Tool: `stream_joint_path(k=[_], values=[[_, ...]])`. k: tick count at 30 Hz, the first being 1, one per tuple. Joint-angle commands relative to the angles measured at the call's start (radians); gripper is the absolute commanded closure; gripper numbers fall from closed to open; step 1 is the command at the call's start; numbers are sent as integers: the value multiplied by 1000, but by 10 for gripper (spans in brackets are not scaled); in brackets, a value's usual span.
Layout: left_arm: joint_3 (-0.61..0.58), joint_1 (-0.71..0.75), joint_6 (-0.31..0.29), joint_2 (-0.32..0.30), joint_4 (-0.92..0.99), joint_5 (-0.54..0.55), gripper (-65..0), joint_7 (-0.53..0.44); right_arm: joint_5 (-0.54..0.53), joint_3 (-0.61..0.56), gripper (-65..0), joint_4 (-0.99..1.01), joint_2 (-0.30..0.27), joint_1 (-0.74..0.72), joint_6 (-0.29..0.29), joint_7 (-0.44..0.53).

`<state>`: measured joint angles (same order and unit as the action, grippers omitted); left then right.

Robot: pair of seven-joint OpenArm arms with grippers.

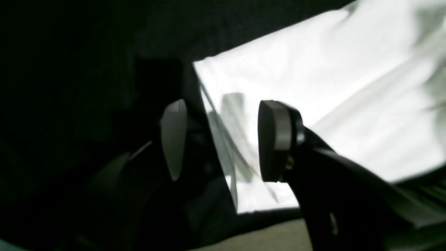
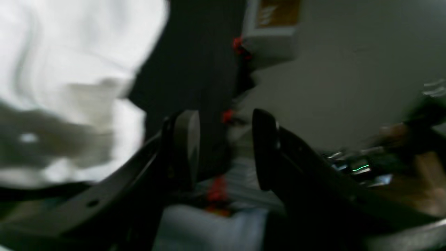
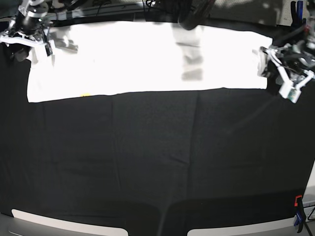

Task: Layout the t-shirt on the table in an organized manner, then fold the t-shirt properly
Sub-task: 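Pull the folded strip taut with both grippers and lower it flat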

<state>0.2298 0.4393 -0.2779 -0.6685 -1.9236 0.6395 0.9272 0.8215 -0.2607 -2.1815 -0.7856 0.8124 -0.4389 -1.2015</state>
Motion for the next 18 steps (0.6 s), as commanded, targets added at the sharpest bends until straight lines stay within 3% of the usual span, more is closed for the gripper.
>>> stream_joint_path(k=[1, 6, 10, 14, 18], values=[[41, -3, -34, -13, -15, 59, -307, -6, 10, 6, -244, -16, 12, -22, -11, 35], [177, 10, -174, -8, -13, 288, -307, 32, -156, 15, -244, -16, 130, -149, -6, 174], [202, 10, -203, 5, -13, 331, -307, 42, -314, 84, -244, -16, 195, -220, 17, 261], [201, 10, -206, 29, -13, 332, -307, 44, -513, 228, -243, -16, 220, -236, 148, 364], [201, 10, -206, 40, -13, 332, -307, 45, -768, 445, -216, -14, 221, -236, 296, 439]])
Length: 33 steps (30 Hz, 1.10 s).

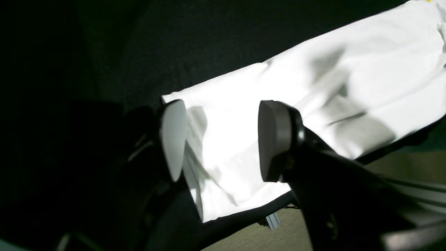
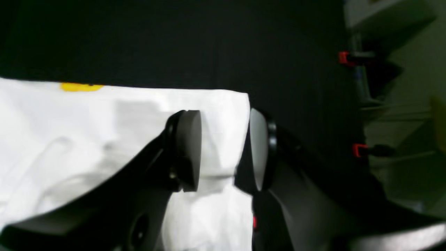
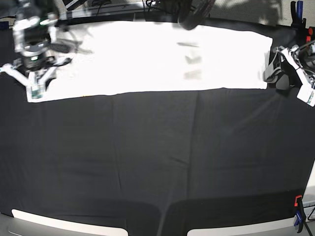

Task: Layout the t-shirt on the table in an organized manner, then fold the t-shirt properly
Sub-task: 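Pull the folded strip taut with both grippers and lower it flat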

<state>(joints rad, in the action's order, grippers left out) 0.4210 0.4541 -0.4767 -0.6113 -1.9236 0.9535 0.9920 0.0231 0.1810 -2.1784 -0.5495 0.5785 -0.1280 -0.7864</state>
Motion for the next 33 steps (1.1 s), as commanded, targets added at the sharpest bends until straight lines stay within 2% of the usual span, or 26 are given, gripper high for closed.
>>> stream_joint_path(k=[1, 6, 11, 13, 15, 18, 20, 22, 25, 28, 30, 33], values=[[10, -5, -7, -18, -13, 18, -307, -20, -34, 63, -216, -14, -16, -3, 34, 34], [10, -5, -7, -18, -13, 27, -307, -20, -324, 336, -216, 111, -15, -24, 259, 55], [10, -6, -34, -17, -13, 71, -307, -19, -663, 516, -216, 397, -15, -158, 549, 46], [10, -6, -37, -17, -13, 81, -307, -19, -830, 556, -216, 499, -16, -227, 691, -27], [10, -6, -37, -17, -13, 80, -307, -19, -1020, 569, -216, 583, -16, -293, 826, -177], [10, -6, -36, -14, -13, 66, -307, -19, -1286, 568, -216, 663, -16, -362, 826, -394], [10, -6, -36, -1, -13, 58, -307, -19, -1402, 569, -216, 680, -15, -379, 826, -427], [10, -5, -37, 22, -13, 58, -307, -15, -1464, 569, -216, 680, -16, -380, 826, -426], [10, -6, -37, 52, -13, -3, -307, -18, -1477, 569, -216, 680, -16, -380, 826, -426], [10, -6, -29, 49, 16, -89, -307, -36, -1477, 569, -216, 680, -16, -380, 826, -426], [10, -8, -5, 45, 62, -71, -307, -34, -1479, 569, -216, 680, -17, -381, 826, -426], [10, -9, -4, 46, 154, 45, -307, -17, -1492, 569, -216, 680, -15, -385, 826, -429]])
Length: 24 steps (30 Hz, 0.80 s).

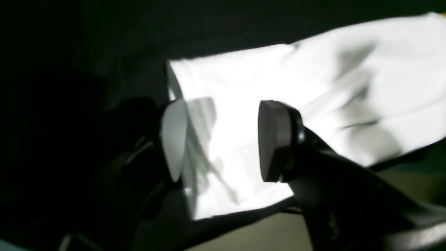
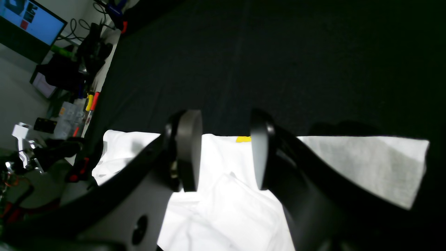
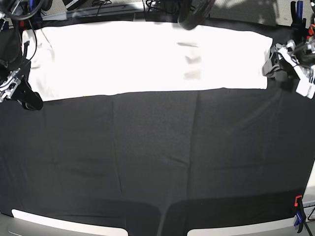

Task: Layout the t-shirt on the table in an organized manner, then fold the t-shirt properly
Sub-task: 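Pull the folded strip taut with both grippers and lower it flat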

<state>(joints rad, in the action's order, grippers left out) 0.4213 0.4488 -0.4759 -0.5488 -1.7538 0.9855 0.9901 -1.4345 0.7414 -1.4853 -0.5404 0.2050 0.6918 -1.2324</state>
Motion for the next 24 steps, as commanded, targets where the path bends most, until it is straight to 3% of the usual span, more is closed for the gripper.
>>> stream_joint_path(k=[1, 8, 12, 18, 24], values=[[10, -4, -12, -17, 14, 47, -307, -8, -40, 8, -216, -13, -25, -11, 6, 7], [10, -59, -81, -17, 218, 168, -307, 53, -40, 8, -216, -13, -25, -11, 6, -8], [10, -129, -108, -17, 330, 174, -307, 64, -40, 8, -216, -13, -25, -11, 6, -27], [10, -168, -170, -16, 457, 224, -307, 155, -40, 8, -216, -13, -25, -11, 6, -40], [10, -166, -184, -14, 503, 312, -307, 225, -43, 8, -216, -13, -25, -11, 6, -40]])
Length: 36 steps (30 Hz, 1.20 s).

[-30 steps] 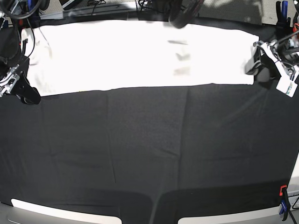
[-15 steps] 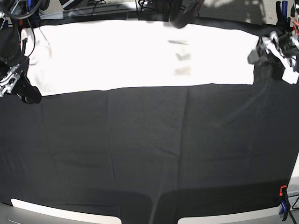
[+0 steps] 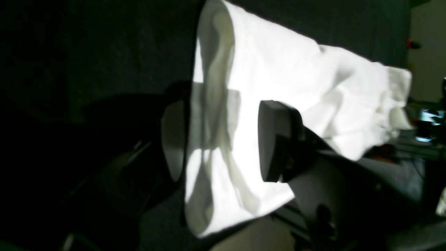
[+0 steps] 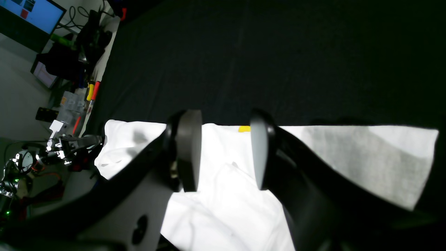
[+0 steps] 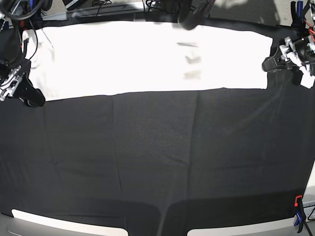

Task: Layout the t-shirt on the table in an organized manner, then fold the t-shirt properly
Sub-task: 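Pull the folded strip taut with both grippers and lower it flat, then grasp the strip end near the left gripper with the left gripper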

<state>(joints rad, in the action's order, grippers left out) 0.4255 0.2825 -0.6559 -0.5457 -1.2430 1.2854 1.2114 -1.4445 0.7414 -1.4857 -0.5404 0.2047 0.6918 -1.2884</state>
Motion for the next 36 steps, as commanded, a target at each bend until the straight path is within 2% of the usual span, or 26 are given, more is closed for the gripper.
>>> stream_joint_path(k=[1, 4, 8, 11, 17, 26, 28, 32, 34, 36], values=[[6, 0, -4, -16, -8, 40, -307, 20, -33, 8, -216, -13, -25, -11, 6, 16], [6, 0, -5, -16, -8, 122, -307, 31, -33, 8, -216, -13, -25, -11, 6, 17], [6, 0, -42, -1, -8, 138, -307, 37, -34, 8, -216, -13, -25, -11, 6, 17], [6, 0, -42, 29, -8, 123, -307, 38, -33, 8, -216, -13, -25, -11, 6, 17], [6, 0, -42, 64, -8, -28, -307, -12, -33, 8, -216, -13, -25, -11, 6, 17], [6, -3, -42, 103, -10, 31, -298, -7, -34, 8, -216, -13, -25, -11, 6, 17], [6, -3, -42, 105, -10, 23, -236, -7, -33, 8, -216, -13, -25, -11, 6, 17], [6, -3, -42, 98, -10, 13, -74, -10, -33, 8, -216, -13, -25, -11, 6, 17], [6, -3, -42, 88, -10, 13, 0, -41, -33, 8, -216, -13, -25, -11, 6, 17], [6, -5, -42, 68, -10, 13, 0, -97, -33, 8, -216, -13, -25, -11, 6, 17]])
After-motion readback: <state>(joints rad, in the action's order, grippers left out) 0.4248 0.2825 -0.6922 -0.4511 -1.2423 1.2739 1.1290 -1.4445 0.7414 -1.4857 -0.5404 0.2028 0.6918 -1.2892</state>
